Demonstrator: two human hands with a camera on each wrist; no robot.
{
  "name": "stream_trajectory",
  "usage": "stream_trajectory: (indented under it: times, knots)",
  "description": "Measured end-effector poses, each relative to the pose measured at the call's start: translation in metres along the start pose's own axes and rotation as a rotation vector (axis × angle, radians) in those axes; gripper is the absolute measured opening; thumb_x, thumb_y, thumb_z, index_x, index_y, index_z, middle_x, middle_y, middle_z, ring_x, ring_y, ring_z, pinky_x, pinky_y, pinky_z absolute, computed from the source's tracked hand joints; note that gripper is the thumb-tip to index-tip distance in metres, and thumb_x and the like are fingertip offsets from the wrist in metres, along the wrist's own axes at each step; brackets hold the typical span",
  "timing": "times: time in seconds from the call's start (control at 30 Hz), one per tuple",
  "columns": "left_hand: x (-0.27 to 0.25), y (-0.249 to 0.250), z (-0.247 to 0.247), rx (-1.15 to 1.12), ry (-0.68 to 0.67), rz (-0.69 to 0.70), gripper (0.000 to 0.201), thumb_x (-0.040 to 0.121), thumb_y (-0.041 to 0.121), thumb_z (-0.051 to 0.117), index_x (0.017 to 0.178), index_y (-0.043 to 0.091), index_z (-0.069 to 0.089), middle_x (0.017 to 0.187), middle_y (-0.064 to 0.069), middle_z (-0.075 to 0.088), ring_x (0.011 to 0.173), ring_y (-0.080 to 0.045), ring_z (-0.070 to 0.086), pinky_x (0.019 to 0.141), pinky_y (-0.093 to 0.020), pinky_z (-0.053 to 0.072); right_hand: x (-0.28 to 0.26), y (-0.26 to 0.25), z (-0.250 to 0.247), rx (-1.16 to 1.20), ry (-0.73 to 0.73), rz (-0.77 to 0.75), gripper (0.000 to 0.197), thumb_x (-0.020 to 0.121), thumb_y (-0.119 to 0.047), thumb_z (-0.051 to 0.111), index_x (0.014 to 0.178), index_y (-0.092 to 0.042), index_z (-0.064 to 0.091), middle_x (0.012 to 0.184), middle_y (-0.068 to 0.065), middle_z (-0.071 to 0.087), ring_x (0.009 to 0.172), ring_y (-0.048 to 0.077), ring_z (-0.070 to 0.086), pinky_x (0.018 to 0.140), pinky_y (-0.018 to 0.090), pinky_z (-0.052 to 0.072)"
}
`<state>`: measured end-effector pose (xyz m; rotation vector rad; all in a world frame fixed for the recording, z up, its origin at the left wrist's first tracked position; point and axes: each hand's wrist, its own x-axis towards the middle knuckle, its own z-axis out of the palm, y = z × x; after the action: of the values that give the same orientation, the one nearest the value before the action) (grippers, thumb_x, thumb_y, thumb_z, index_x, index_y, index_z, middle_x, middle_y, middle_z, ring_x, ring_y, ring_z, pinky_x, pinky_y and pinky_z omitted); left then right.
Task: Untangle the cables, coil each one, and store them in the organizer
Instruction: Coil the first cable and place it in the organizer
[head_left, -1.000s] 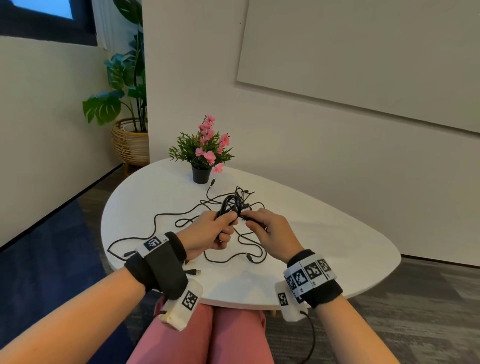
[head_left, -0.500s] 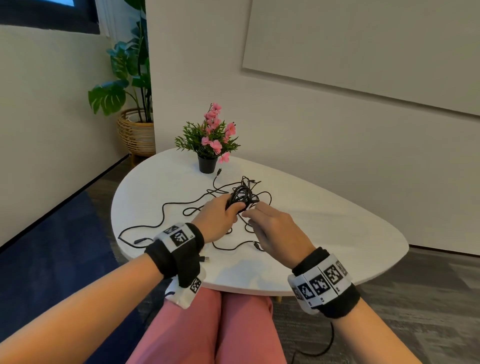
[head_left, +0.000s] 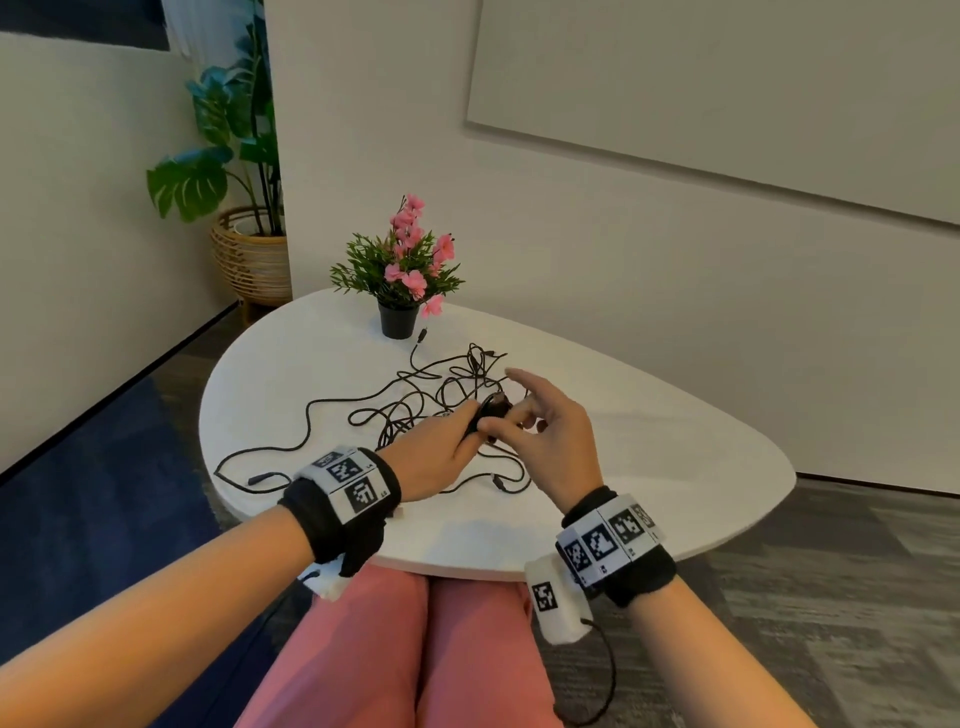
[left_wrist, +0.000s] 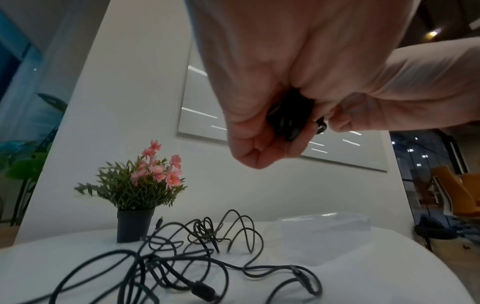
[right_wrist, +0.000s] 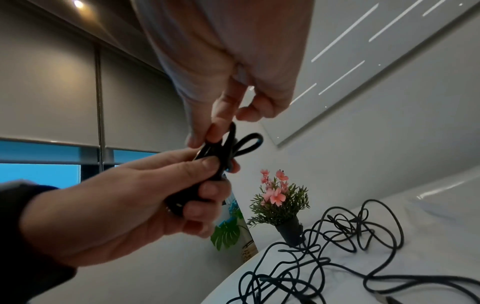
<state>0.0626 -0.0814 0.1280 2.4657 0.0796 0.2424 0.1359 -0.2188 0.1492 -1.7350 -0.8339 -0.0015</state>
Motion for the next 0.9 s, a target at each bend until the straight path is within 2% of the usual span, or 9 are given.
stream_trajectory:
  times: [0.13,0.2,0.33,0.47,0.57,0.63,0.7,0.77,0.9]
  knots:
    - [0.008,-0.002,0.005,0.008,-0.008,0.051,0.005,0.099,0.027,0.038,0.100,0.023,0.040,0.071,0.004,0.054,0.057,-0.011,0.049,0.049,-0.018,0.034,-0.004,0.008,0.002,-0.003,0.167,0.064,0.047,0.064,-0.021,0.085,0.102,-0.022,0.058,0.059,-0.005,0.056,0.056,0.001,0.050,0.062,0.006,0.040]
    - [0.008,-0.004,0.009,-0.016,-0.024,0.070,0.001,0.098,0.026,0.039,0.099,0.025,0.040,0.073,0.003,0.055,0.060,-0.012,0.051,0.053,-0.021,0.037,-0.003,0.019,-0.002,-0.074,0.203,0.129,0.053,0.056,-0.034,0.087,0.099,-0.028,0.057,0.069,-0.006,0.051,0.061,0.003,0.048,0.058,0.010,0.040]
    - [0.012,-0.006,0.015,0.052,-0.090,0.107,0.002,0.098,0.028,0.039,0.099,0.027,0.038,0.088,-0.002,0.058,0.075,-0.017,0.054,0.068,-0.033,0.045,-0.003,0.040,-0.010,-0.003,0.015,0.186,0.046,0.062,-0.033,0.085,0.106,-0.030,0.069,0.103,-0.009,0.062,0.088,0.005,0.062,0.075,0.015,0.051]
    - [0.028,-0.004,0.035,0.092,-0.067,0.047,0.016,0.098,0.030,0.038,0.108,0.018,0.042,0.092,0.003,0.051,0.080,-0.016,0.051,0.071,-0.032,0.044,-0.002,0.058,-0.014,-0.014,0.012,0.249,0.018,0.067,-0.027,0.082,0.084,-0.029,0.075,0.079,-0.003,0.072,0.075,0.015,0.067,0.073,0.035,0.056]
    - [0.038,-0.007,0.057,0.076,-0.018,0.023,0.028,0.096,0.033,0.041,0.121,0.019,0.040,0.109,0.000,0.049,0.090,-0.016,0.053,0.079,-0.032,0.046,0.009,0.066,-0.029,-0.100,0.046,0.271,0.020,0.068,-0.023,0.083,0.069,-0.039,0.071,0.075,-0.003,0.070,0.072,0.020,0.068,0.071,0.038,0.057]
    - [0.042,-0.015,0.073,0.136,-0.054,0.045,0.048,0.096,0.037,0.040,0.139,0.023,0.026,0.127,0.000,0.041,0.105,-0.019,0.052,0.089,-0.036,0.044,0.024,0.074,-0.049,-0.182,0.096,0.296,0.018,0.067,-0.021,0.083,0.078,-0.029,0.072,0.078,0.003,0.071,0.069,0.023,0.068,0.072,0.038,0.057]
    - [0.043,-0.021,0.085,0.178,-0.117,0.024,0.054,0.097,0.040,0.037,0.145,0.022,0.020,0.140,0.002,0.034,0.117,-0.019,0.047,0.098,-0.037,0.039,0.044,0.083,-0.074,-0.306,0.140,0.327,0.028,0.069,-0.024,0.082,0.093,-0.014,0.074,0.084,0.008,0.071,0.075,0.028,0.068,0.078,0.038,0.054]
    - [0.046,-0.028,0.095,0.216,-0.160,-0.001,0.049,0.097,0.039,0.036,0.142,0.020,0.028,0.143,0.002,0.033,0.123,-0.018,0.043,0.101,-0.036,0.035,0.067,0.091,-0.096,-0.451,0.120,0.351,0.038,0.073,-0.028,0.079,0.103,-0.005,0.071,0.094,0.012,0.070,0.084,0.028,0.066,0.081,0.031,0.048]
    - [0.052,-0.042,0.108,0.233,-0.205,-0.035,0.039,0.097,0.034,0.038,0.134,0.022,0.042,0.138,0.005,0.035,0.125,-0.016,0.040,0.100,-0.032,0.031,0.102,0.104,-0.105,-0.558,-0.017,0.386,0.030,0.079,-0.021,0.074,0.102,-0.001,0.071,0.098,0.014,0.069,0.084,0.017,0.054,0.075,0.022,0.037]
